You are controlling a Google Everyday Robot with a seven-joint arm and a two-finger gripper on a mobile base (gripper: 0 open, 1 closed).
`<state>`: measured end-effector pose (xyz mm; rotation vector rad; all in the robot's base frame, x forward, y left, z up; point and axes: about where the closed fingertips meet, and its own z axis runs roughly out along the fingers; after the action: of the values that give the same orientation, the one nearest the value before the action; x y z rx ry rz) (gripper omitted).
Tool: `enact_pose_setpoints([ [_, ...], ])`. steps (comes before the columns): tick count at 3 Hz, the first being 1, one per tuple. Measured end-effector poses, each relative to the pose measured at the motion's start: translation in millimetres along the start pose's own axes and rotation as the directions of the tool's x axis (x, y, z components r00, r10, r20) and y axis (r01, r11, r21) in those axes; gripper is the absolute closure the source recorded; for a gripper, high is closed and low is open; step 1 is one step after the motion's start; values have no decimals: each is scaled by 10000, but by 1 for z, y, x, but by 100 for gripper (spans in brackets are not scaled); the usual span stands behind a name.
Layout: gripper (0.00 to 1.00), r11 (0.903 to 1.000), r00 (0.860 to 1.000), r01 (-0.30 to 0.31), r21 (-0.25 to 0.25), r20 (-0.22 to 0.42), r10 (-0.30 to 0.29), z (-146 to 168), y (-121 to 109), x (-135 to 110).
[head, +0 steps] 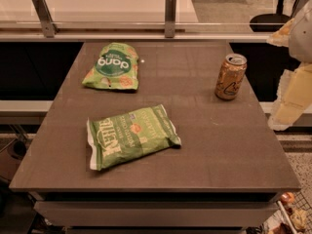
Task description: Pick orange can
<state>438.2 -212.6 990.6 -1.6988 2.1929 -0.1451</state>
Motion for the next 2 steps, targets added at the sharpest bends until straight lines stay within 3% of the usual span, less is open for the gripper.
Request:
enact_pose_setpoints([
  [1,0,9999,9999,-63,160,135,61,-1,-3,0],
  [2,0,9973,9985,-316,659,460,286,-2,-19,4],
])
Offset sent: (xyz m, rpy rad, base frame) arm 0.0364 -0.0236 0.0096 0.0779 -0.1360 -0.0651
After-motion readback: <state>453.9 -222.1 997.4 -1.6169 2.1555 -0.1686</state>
